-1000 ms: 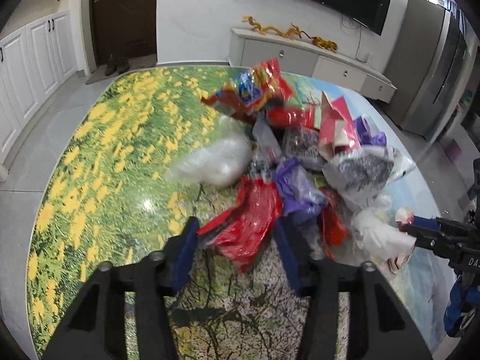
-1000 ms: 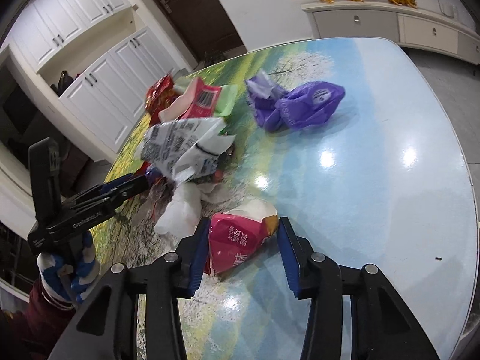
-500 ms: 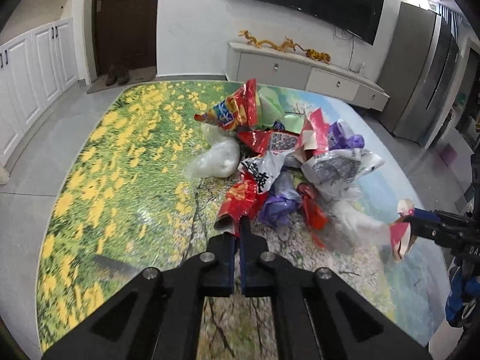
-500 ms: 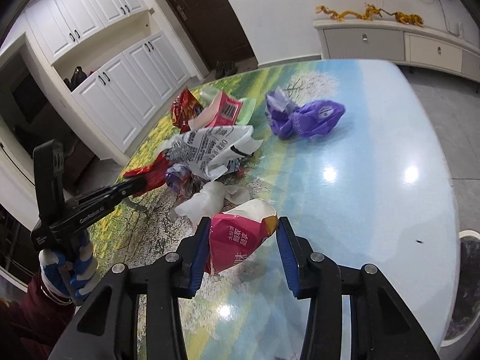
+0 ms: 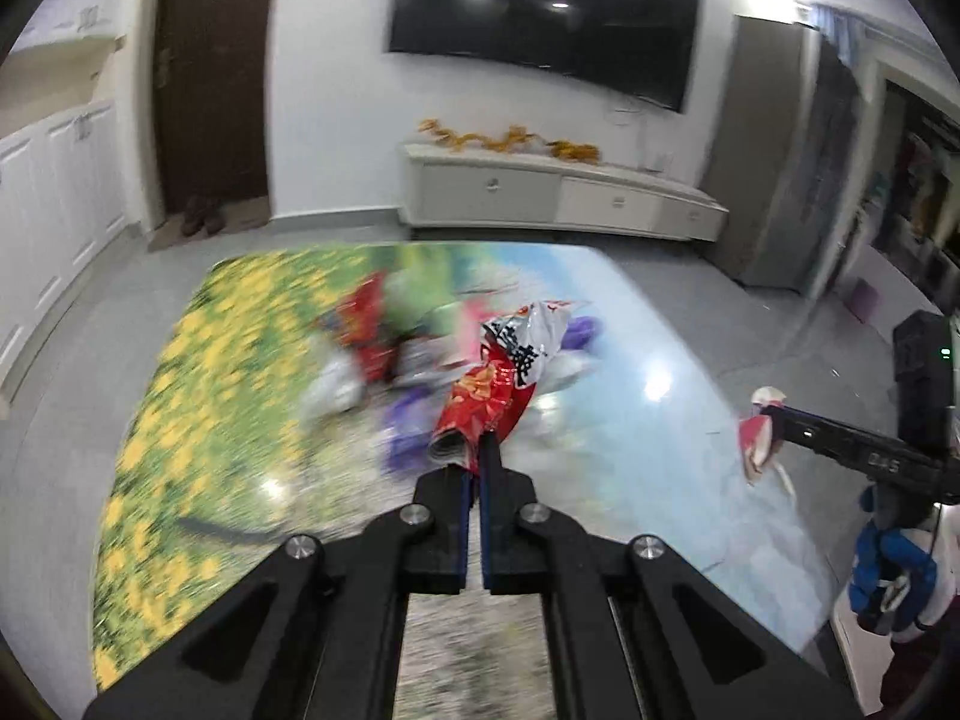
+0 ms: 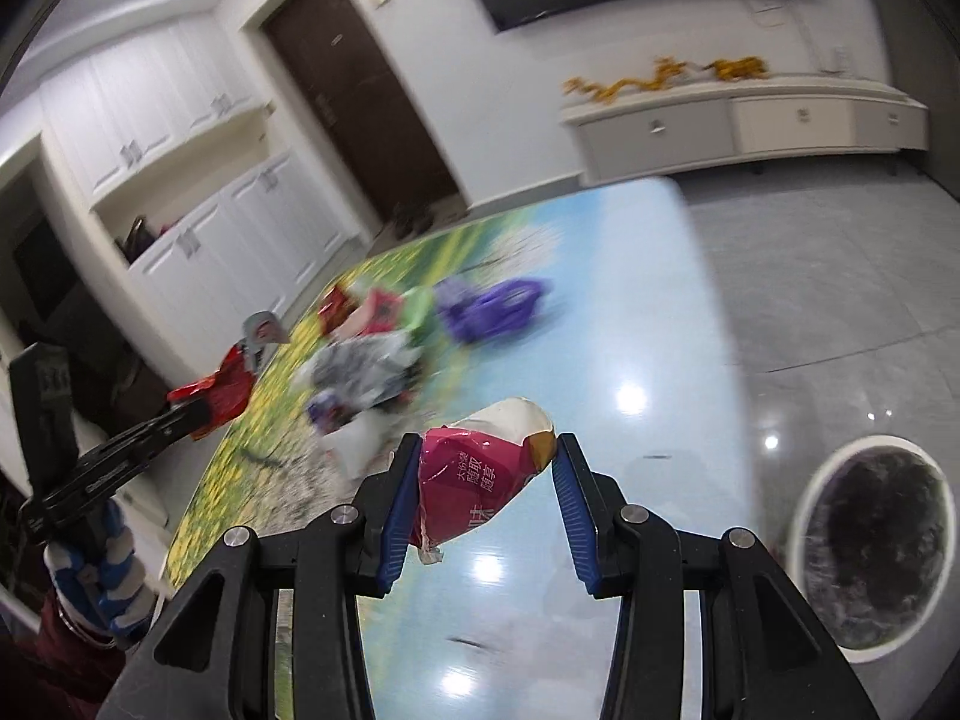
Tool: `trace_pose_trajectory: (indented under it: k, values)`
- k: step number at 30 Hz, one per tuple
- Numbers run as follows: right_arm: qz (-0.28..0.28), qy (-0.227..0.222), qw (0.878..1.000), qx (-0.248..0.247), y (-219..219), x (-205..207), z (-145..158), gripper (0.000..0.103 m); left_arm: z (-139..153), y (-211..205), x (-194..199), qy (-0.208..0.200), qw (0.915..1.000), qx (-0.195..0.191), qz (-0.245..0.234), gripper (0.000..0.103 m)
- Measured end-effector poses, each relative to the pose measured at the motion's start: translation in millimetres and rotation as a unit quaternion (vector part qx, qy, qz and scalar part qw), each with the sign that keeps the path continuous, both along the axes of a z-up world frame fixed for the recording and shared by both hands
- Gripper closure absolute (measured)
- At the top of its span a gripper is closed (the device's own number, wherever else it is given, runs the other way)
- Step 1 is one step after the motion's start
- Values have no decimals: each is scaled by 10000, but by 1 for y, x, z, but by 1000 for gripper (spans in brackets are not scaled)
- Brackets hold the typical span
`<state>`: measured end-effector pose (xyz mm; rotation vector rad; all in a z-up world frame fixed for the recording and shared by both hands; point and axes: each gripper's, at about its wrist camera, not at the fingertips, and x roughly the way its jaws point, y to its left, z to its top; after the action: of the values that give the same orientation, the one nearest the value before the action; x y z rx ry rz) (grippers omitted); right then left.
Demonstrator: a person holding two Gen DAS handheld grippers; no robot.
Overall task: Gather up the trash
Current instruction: 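Carry both bags over the bin and open both grippers to drop them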
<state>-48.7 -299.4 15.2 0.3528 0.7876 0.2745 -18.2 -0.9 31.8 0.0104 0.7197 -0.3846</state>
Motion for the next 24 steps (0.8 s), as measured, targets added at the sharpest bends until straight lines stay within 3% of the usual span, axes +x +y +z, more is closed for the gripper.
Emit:
trace_pose_trajectory:
  k: [6,14,19,24]
  values:
    - [-1081,26,9937,-290,-92,-28,-6,60,5,-101,11,86,9949,36,-1008,101]
    - [-2150,659,9730,-525,-201,-39,-55,59,-27,-268,25,499,9674,400,-2449,101]
    - [-2476,989,9626,-479,-240,-35,-85,59,-54,-347,35,847,9509,600,-2915,100]
    - [-2649,1262,9547,-486,-265,-29,-108,57,-73,-392,45,1109,9401,614,-3163,99]
